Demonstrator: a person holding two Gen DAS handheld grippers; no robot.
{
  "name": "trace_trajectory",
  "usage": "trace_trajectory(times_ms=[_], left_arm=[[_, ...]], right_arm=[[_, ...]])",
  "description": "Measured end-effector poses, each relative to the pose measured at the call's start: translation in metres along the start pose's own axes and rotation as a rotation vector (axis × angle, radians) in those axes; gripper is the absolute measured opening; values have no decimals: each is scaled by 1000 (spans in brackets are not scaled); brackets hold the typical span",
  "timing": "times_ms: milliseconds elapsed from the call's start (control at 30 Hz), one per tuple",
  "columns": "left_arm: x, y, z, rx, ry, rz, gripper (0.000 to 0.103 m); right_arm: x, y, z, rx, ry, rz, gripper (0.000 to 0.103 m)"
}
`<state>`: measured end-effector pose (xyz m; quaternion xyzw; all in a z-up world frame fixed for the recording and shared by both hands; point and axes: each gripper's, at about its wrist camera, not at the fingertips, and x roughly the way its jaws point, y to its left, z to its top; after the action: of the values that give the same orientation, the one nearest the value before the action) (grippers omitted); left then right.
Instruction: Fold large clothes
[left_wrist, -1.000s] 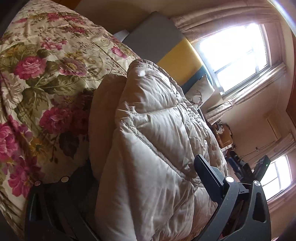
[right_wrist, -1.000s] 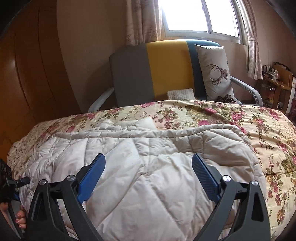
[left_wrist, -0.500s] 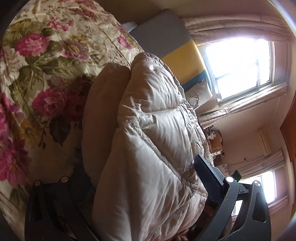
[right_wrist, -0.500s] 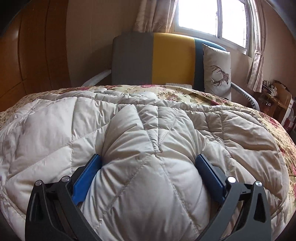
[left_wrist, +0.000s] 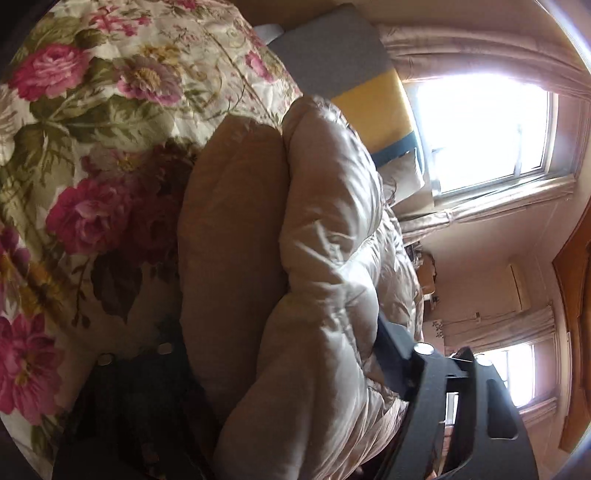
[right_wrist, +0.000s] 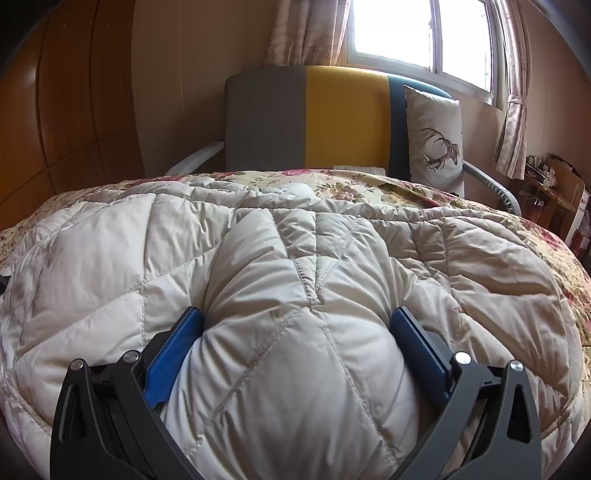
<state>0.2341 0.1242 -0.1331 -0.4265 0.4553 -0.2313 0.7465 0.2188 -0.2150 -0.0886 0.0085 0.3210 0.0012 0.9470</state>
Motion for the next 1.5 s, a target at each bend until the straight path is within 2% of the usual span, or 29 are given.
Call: trace_trajectory(times_ms=[100,133,200,300,400,500,567,700,767,900,1000,1167,1267,1333,1500], left_arm=[[-7,7,-1,-41,-28,-23,43],[-10,5,-1,-24,-37,-13,40],[-16,-9,-2,61,-63,30,34],[-23,-30,-3,148,-101,63,30],[-28,-39,-1,163,-131,50,29],[-31,-41,-2,177,-139,59,29],[-32,-37,-4,157,-143,47,29],[-35,-39,-11,147,-155,31,29],[-39,-48,-19,167,-165,28,29],[-44,-70,-15,204,-191,11,29],[-46,-87,-16,249,-209,17,29],[-49,-114,-25,298,-230,11,29],[-47,-128,-28,330,-238,10,29],[-46,-137,-31,349,-237,5,29],[-47,-165,-45,403,-244,12,29]], right_arm=[[-3,-2,8,1,29,16,101],[-7,-6,13,12,30,29,101],[-25,-17,23,52,-40,32,101],[-38,-31,43,60,-107,-64,101],[-20,-45,57,70,-75,-108,101],[18,-49,60,81,46,-99,101],[45,-44,51,56,123,-131,101],[67,-31,40,-18,128,-207,101],[68,-33,39,-19,130,-202,101],[56,-47,43,30,147,-135,101],[16,-45,40,55,116,-108,101],[-45,-27,8,1,51,-105,101],[-43,-19,-17,-41,84,-117,101],[-28,-21,-31,-13,108,-105,101],[-20,-14,-35,-33,102,-116,101]])
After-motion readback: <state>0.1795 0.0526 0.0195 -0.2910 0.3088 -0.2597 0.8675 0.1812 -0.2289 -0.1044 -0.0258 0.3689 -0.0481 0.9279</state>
